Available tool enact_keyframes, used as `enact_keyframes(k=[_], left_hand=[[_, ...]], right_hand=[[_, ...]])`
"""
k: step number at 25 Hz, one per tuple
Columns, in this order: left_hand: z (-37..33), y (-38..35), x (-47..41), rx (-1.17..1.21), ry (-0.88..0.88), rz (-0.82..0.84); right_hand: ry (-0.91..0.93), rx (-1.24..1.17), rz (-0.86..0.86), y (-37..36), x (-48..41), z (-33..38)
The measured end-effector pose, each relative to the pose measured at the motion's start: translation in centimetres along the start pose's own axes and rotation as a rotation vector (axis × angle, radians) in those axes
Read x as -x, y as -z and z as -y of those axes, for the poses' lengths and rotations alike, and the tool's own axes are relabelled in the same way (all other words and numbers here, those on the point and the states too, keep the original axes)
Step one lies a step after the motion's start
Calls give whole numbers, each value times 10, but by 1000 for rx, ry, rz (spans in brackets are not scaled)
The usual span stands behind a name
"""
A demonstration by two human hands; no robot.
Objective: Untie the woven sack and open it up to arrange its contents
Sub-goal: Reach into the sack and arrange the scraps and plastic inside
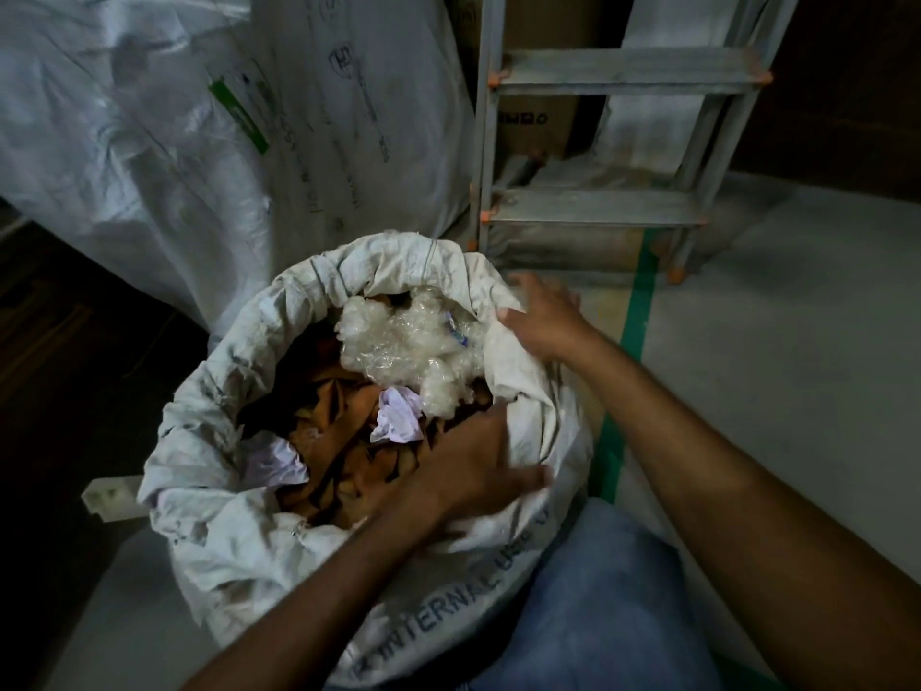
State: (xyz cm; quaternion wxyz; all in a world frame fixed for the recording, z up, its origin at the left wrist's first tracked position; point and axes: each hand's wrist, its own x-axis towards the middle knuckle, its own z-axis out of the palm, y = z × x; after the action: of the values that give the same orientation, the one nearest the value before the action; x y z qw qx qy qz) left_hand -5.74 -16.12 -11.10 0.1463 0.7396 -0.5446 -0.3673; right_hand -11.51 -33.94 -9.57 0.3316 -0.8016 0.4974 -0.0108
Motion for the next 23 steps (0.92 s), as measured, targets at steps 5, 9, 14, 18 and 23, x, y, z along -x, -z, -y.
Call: enact_keyframes(k=[5, 9, 14, 18, 23], left_hand=[[-13, -53, 25, -556, 39, -473], [-12, -82, 54, -538, -70, -617], [16, -44, 111, -193, -106, -497], [46, -26, 124, -594, -27, -385], [43, -51, 115, -805, -239, -609]], right_hand=[[17, 14, 37, -24, 106, -21], [-214, -203, -11, -53, 96, 5], [-437, -715, -178, -52, 62, -31], [-210, -561, -51, -50, 93, -39], [775, 699, 131, -26, 136, -12]])
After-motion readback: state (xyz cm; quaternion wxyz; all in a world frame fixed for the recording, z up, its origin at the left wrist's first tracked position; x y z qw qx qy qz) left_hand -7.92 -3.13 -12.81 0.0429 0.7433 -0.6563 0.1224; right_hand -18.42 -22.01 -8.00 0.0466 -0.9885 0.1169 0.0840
